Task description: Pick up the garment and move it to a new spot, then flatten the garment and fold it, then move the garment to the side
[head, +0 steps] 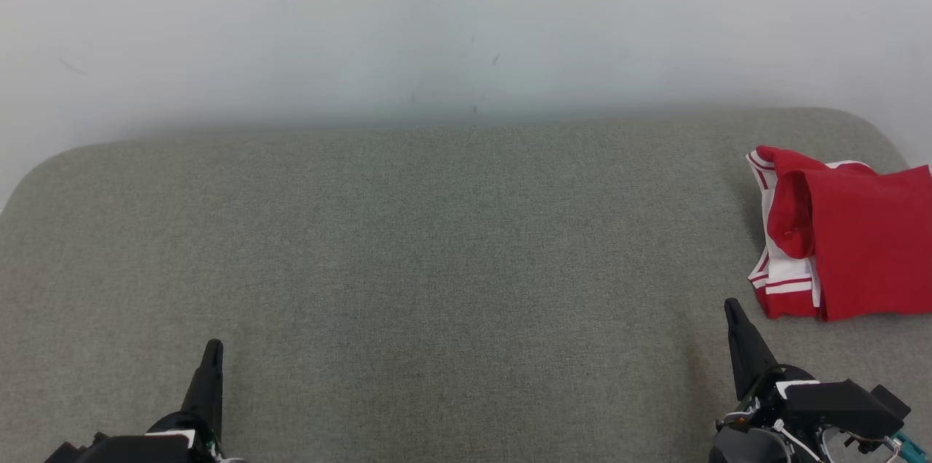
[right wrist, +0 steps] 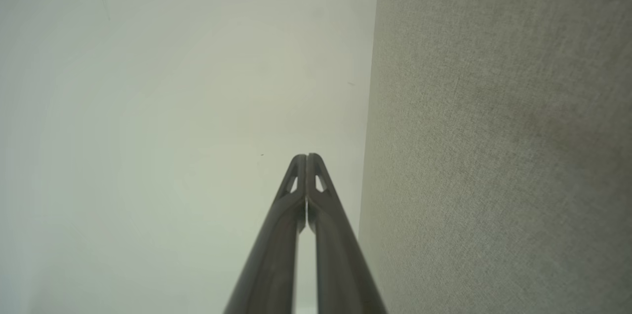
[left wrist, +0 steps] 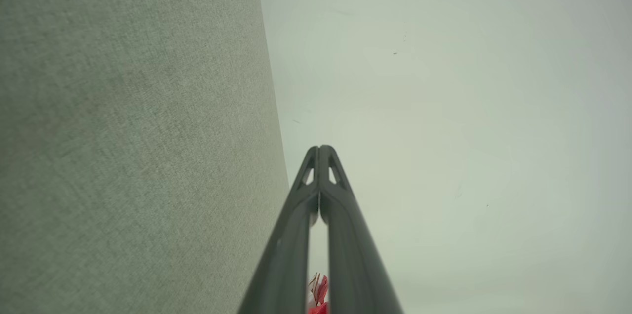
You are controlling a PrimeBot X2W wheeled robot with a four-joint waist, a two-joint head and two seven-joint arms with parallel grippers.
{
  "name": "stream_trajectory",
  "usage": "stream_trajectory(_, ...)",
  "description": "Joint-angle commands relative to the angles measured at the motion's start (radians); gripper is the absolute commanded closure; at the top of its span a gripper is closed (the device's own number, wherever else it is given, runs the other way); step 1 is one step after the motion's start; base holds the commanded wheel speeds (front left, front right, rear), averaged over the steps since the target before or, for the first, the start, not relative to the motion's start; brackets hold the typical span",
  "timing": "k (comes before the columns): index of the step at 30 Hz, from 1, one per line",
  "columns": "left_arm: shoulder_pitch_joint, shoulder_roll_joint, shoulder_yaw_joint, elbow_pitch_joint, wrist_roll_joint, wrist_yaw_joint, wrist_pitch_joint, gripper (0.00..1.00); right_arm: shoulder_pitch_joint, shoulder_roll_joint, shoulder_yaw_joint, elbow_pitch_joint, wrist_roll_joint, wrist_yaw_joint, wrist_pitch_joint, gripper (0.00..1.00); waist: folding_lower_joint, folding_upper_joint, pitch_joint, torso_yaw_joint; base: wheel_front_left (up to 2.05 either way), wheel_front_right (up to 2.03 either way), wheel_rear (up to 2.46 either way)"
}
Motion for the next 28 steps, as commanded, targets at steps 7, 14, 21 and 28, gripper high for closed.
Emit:
stream_trajectory(7,-0.009,0.004,0.003,-0.004,-0.005,0.001,0.0,1.0,0.009,0.002,0.0,-0.001,0.001,-0.002,0.003,1.0,0.0,0.0,0.0,0.0,0.0,0.0,0.0)
stream_trajectory(14,-0.009,0.004,0.003,-0.004,-0.005,0.001,0.0,1.0,0.009,0.002,0.0,-0.001,0.001,-0.002,0.003,1.0,0.0,0.0,0.0,0.0,0.0,0.0,0.0)
stream_trajectory(21,-0.009,0.004,0.003,-0.004,-0.005,0.001,0.0,1.0,0.009,0.002,0.0,-0.001,0.001,-0.002,0.003,1.0,0.0,0.0,0.0,0.0,0.0,0.0,0.0)
stream_trajectory(28,-0.009,0.004,0.003,-0.004,-0.005,0.001,0.0,1.0,0.009,0.002,0.0,-0.001,0.001,-0.002,0.003,1.0,0.0,0.0,0.0,0.0,0.0,0.0,0.0)
